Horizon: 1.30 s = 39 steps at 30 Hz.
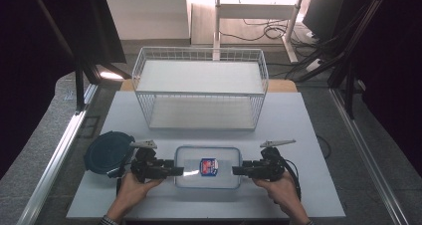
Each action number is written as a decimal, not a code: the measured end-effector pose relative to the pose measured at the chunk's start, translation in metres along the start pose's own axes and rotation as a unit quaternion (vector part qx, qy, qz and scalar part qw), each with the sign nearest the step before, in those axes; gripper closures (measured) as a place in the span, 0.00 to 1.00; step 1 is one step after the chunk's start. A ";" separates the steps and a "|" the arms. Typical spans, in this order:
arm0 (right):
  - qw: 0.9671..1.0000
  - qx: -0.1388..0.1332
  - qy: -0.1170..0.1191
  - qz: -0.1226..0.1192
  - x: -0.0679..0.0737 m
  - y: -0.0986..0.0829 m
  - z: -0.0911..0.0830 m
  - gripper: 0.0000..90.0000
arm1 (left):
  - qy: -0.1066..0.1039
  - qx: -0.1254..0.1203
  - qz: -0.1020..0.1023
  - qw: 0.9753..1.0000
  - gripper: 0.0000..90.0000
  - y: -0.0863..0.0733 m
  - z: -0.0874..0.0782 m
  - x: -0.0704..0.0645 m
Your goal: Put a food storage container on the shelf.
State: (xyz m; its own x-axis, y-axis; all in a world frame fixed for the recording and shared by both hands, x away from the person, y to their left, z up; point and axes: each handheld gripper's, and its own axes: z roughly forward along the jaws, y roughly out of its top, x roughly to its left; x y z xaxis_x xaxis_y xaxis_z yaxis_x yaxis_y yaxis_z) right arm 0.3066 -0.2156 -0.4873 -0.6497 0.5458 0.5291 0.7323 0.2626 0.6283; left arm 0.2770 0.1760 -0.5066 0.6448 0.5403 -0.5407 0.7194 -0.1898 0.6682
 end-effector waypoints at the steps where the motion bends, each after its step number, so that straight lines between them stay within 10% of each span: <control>1: 1.000 -0.001 -0.004 0.002 0.002 -0.001 -0.001 0.52 | 0.005 -0.005 -0.005 1.000 0.52 -0.001 0.000 -0.002; 6: 1.000 -0.020 -0.009 0.016 0.007 -0.004 -0.005 0.56 | -0.003 -0.023 -0.017 1.000 0.60 -0.003 -0.005 -0.003; 12: 0.997 -0.052 -0.043 -0.040 0.018 -0.001 -0.008 0.56 | 0.027 -0.038 0.020 0.999 0.59 0.003 -0.007 -0.011; 39: 0.990 -0.096 -0.042 -0.091 0.036 0.042 -0.032 0.57 | 0.036 -0.082 0.063 0.994 0.60 0.043 -0.033 -0.026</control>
State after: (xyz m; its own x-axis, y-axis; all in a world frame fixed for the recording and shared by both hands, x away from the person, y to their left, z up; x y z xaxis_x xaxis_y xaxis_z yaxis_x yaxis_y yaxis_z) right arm 0.3073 -0.2107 -0.4240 -0.7426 0.5692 0.3529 0.5467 0.2107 0.8104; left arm 0.2827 0.1810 -0.4463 0.7022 0.5795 -0.4136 0.5784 -0.1257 0.8060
